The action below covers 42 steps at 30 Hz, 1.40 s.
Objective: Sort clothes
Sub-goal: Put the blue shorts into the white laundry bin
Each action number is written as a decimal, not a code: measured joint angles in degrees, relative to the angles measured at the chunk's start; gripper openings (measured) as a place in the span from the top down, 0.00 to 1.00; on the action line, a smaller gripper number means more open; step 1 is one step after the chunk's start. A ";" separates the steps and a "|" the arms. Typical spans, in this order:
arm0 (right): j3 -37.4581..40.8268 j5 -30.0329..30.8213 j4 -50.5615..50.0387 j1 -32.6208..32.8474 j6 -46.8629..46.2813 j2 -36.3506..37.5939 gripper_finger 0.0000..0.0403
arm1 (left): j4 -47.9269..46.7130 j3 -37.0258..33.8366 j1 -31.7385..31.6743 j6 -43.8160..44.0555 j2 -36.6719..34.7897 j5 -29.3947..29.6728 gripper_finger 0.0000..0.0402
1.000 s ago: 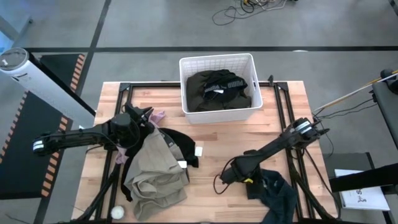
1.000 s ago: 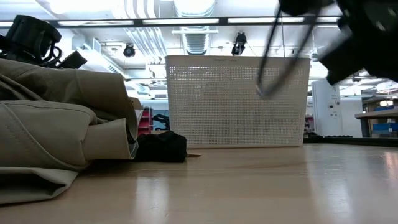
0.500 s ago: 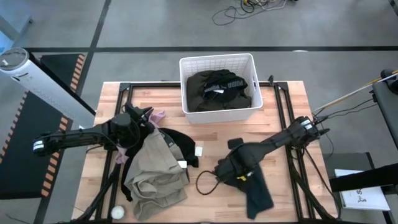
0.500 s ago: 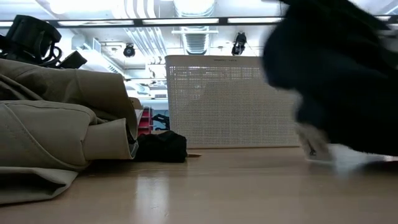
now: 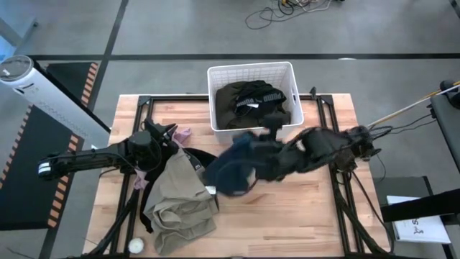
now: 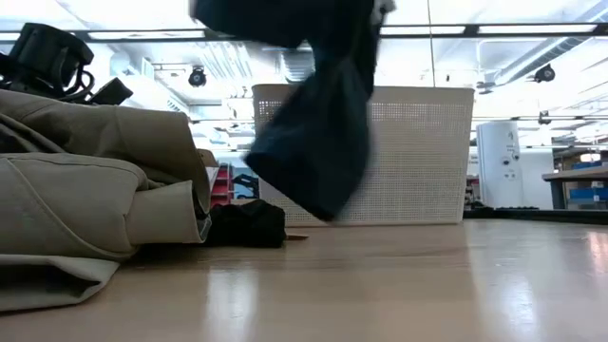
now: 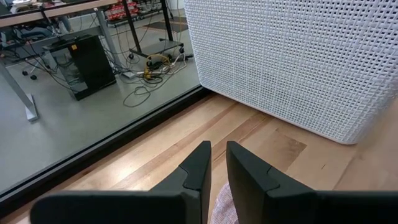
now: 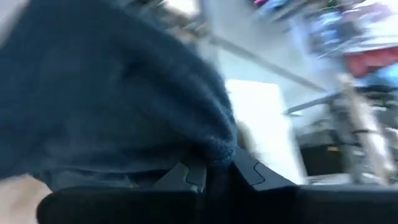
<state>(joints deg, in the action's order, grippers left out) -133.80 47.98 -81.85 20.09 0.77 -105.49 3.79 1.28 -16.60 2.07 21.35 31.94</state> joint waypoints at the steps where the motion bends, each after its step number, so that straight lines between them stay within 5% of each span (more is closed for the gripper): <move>1: 0.00 2.42 3.03 -0.96 1.68 0.83 0.98 | -0.03 0.00 0.02 -0.01 -0.01 0.03 0.91; 6: -0.02 10.85 21.26 -5.91 13.48 4.99 0.98 | 0.07 0.00 0.02 -0.02 0.02 0.02 0.91; 13: -0.04 10.02 51.62 -12.92 37.88 8.19 0.98 | 0.22 0.00 0.02 -0.02 0.10 0.00 0.91; 17: -0.04 5.03 58.53 -18.09 42.27 8.89 0.98 | 0.13 -0.02 0.00 -0.02 0.12 0.00 0.91; 27: -0.04 -7.02 51.79 -34.42 33.03 4.98 0.98 | 0.20 0.00 0.01 -0.02 0.10 0.00 0.91; 37: 0.06 -26.08 18.81 -46.22 17.74 -4.25 0.98 | 1.97 0.00 0.01 -0.02 0.04 0.01 0.91; 42: 1.09 -32.14 10.22 -48.75 14.63 -10.42 0.98 | 3.90 0.00 0.00 -0.02 0.04 0.02 0.91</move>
<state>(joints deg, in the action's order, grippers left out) -132.71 15.85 -71.63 -28.66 15.40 -115.91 7.69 1.28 -16.60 2.05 21.39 31.96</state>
